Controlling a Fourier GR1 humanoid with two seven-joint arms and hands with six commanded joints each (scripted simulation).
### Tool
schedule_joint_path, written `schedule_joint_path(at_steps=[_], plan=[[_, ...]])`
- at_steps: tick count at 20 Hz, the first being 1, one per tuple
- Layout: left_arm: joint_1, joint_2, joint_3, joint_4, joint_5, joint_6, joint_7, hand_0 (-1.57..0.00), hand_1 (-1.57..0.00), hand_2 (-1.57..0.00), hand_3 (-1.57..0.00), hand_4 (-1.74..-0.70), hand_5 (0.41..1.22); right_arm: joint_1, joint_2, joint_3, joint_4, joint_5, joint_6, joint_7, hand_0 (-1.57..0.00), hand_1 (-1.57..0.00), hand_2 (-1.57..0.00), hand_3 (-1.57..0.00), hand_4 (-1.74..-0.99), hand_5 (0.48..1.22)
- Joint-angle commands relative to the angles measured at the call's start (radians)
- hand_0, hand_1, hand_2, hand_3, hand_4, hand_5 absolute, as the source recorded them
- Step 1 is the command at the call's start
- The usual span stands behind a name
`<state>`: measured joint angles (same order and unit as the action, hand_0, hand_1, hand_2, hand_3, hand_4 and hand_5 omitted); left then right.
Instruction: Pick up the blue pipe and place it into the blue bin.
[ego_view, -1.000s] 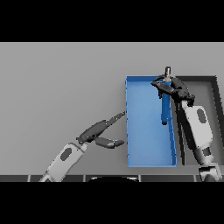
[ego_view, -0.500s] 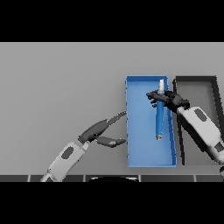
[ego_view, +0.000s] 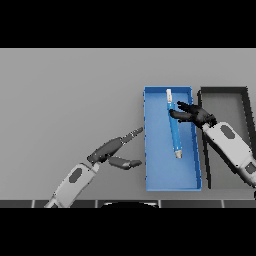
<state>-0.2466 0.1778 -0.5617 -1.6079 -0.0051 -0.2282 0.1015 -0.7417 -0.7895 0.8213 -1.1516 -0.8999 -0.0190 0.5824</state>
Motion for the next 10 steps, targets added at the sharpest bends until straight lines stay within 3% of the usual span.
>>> schedule_joint_path(at_steps=[1, 4, 6, 10], plan=[[-0.008, -0.002, 0.002, -0.001, 0.001, 0.0, 0.003, 0.0, 0.0, 0.0, 0.0, -0.88, 0.474, -0.001, 0.005, -0.006, 0.007, -0.003, 0.012, -0.023, -0.24, -0.12, -0.05, -0.02, -1.153, 0.777], [0.005, 0.001, -0.001, -0.019, 0.001, 0.006, 0.004, 0.0, 0.0, 0.0, 0.0, -0.88, 0.476, -0.006, 0.01, -0.018, 0.003, -0.033, 0.017, -0.005, -0.12, -0.06, -0.03, -0.01, -1.154, 0.809], [0.012, 0.011, 0.005, -0.03, 0.014, 0.0, 0.008, 0.0, 0.0, 0.0, 0.0, -0.89, 0.478, 0.005, 0.012, -0.013, 0.002, -0.026, 0.017, -0.017, -0.21, -0.1, -0.02, 0.0, -1.152, 0.804], [0.018, 0.047, 0.026, -0.057, 0.041, -0.016, 0.012, 0.0, 0.0, 0.0, 0.0, -0.89, 0.48, 0.003, 0.017, -0.007, 0.006, -0.015, 0.022, -0.027, -0.21, -0.1, -0.02, 0.0, -1.152, 0.798]])
